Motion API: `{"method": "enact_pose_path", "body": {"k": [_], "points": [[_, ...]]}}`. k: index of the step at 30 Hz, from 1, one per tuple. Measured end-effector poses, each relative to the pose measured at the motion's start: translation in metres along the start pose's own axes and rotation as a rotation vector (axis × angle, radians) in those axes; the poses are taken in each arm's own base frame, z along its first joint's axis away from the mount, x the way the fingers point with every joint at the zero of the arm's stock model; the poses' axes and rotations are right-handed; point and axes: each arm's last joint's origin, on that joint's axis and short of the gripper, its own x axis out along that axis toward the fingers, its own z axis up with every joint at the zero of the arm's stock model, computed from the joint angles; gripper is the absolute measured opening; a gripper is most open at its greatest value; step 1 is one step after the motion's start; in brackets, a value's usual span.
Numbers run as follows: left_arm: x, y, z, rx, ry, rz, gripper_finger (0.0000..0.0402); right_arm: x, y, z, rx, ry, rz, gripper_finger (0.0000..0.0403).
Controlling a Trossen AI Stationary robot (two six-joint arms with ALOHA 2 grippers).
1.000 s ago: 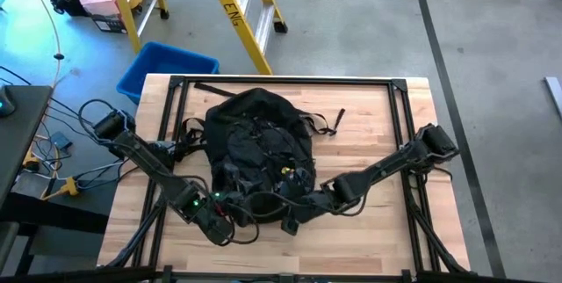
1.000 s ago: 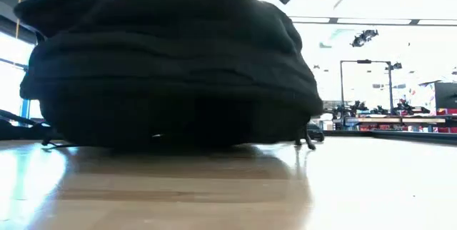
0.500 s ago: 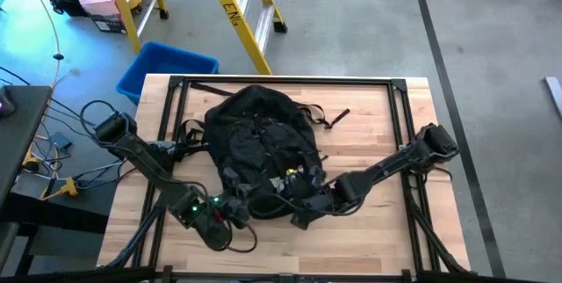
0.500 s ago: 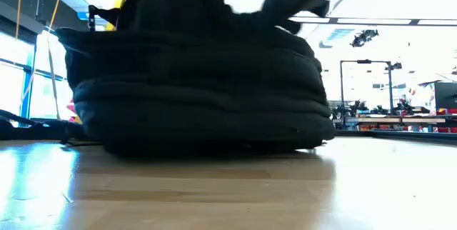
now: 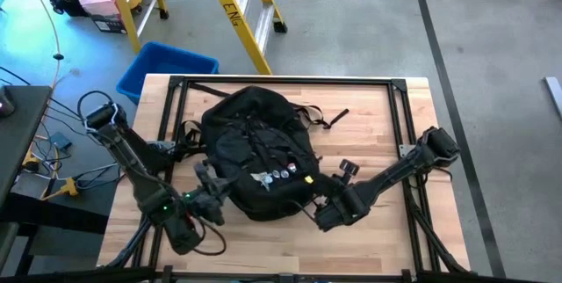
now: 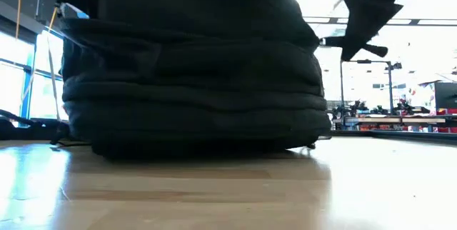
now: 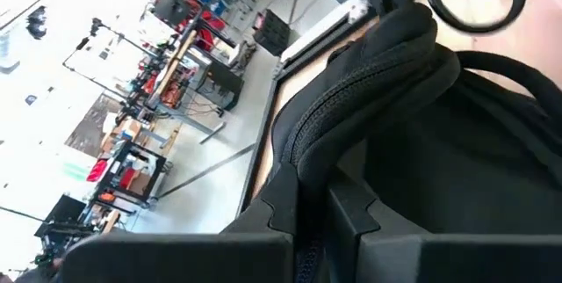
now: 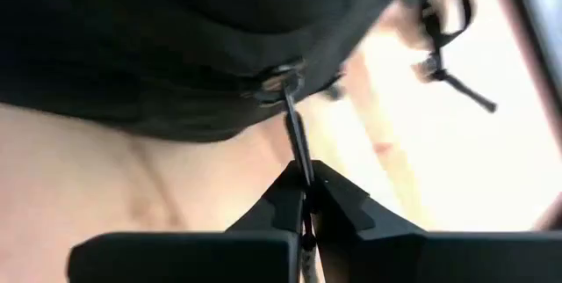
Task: Unpack backpack
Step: Open the black backpack
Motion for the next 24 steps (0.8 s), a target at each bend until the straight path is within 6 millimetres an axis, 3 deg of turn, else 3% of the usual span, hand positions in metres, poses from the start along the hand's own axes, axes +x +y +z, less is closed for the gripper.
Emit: {"method": "enact_pose_path", "body": {"k": [12, 24], "points": [[-0.032, 0.016, -0.001, -0.067, -0.121, 0.082, 0.0002, 0.041, -0.027, 0.058, -0.173, -0.074, 0.023, 0.0000], [-0.047, 0.019, -0.001, -0.081, -0.173, 0.080, 0.0002, 0.081, -0.064, 0.124, -0.185, -0.251, 0.233, 0.0000]]}}
